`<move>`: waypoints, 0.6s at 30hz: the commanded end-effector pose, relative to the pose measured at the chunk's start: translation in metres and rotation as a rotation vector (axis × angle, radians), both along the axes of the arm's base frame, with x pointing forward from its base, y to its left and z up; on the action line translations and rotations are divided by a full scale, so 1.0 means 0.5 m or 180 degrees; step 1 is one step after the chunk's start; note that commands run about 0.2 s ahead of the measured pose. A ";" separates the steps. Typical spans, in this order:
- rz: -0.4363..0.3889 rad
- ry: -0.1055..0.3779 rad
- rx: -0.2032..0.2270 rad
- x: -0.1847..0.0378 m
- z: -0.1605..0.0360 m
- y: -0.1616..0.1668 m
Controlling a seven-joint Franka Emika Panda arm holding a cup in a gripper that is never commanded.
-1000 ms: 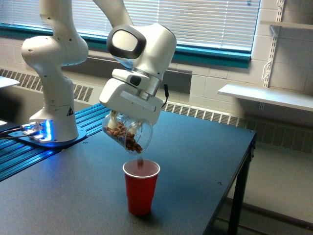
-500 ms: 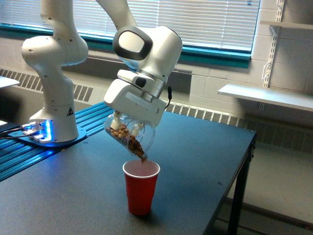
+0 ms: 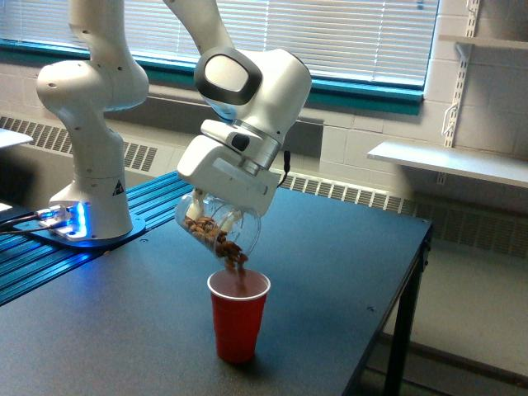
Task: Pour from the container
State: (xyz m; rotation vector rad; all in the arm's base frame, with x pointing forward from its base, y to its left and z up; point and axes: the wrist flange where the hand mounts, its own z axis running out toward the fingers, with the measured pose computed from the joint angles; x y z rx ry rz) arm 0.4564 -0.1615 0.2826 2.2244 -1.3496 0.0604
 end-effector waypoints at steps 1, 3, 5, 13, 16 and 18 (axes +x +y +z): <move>-0.0008 0.0032 -0.0051 0.005 0.000 0.000; -0.0001 0.0040 -0.0049 0.007 0.000 -0.001; 0.0003 0.0049 -0.0047 0.008 0.000 0.000; 0.0025 0.0107 -0.0046 0.014 -0.002 0.000; 0.0045 0.0147 -0.0052 0.017 -0.003 0.001; 0.0048 0.0167 -0.0045 0.019 -0.005 0.000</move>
